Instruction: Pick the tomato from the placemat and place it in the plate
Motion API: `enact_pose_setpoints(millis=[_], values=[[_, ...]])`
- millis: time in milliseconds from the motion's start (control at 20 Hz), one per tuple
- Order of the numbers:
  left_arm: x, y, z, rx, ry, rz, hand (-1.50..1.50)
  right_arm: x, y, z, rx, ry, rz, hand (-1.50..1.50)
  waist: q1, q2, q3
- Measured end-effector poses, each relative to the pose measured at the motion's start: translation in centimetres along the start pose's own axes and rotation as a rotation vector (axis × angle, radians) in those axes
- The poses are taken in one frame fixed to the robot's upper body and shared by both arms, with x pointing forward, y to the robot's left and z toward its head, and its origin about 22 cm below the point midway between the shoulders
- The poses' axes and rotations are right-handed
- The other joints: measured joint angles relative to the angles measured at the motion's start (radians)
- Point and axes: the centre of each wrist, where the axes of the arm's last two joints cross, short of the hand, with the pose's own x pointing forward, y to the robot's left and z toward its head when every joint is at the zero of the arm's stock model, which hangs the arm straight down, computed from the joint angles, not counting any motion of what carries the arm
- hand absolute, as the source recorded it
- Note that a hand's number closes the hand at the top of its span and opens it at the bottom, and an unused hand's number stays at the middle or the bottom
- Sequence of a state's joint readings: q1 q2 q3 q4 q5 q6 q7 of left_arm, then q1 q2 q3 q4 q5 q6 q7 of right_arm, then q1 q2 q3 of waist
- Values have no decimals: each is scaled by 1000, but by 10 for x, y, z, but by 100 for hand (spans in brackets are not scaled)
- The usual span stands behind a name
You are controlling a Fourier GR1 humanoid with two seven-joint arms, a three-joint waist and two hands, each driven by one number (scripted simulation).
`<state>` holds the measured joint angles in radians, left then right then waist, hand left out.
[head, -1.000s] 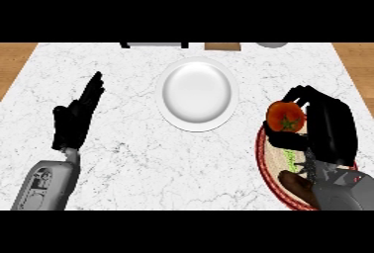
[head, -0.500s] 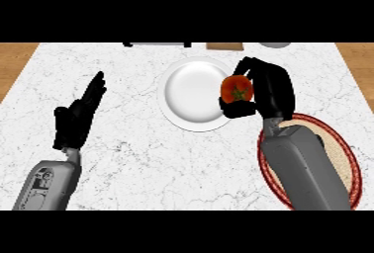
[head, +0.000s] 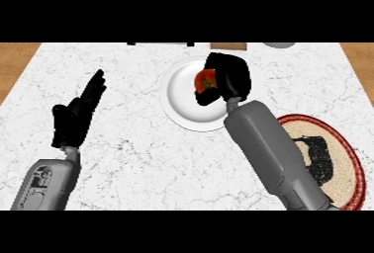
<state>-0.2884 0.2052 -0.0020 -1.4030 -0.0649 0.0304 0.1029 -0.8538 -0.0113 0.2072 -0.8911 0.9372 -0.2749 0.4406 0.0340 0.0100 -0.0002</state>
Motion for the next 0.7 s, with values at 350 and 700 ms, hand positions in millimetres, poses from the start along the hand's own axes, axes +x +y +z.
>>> enact_pose_setpoints(millis=[350,700], values=[[6,-12,-4,-20,-20,2,0,-12,29,-13,83,130,-12,-150,27,7,1],[7,-16,-6,-46,-31,-5,0,-32,46,-13,101,169,-144,-150,50,14,2]])
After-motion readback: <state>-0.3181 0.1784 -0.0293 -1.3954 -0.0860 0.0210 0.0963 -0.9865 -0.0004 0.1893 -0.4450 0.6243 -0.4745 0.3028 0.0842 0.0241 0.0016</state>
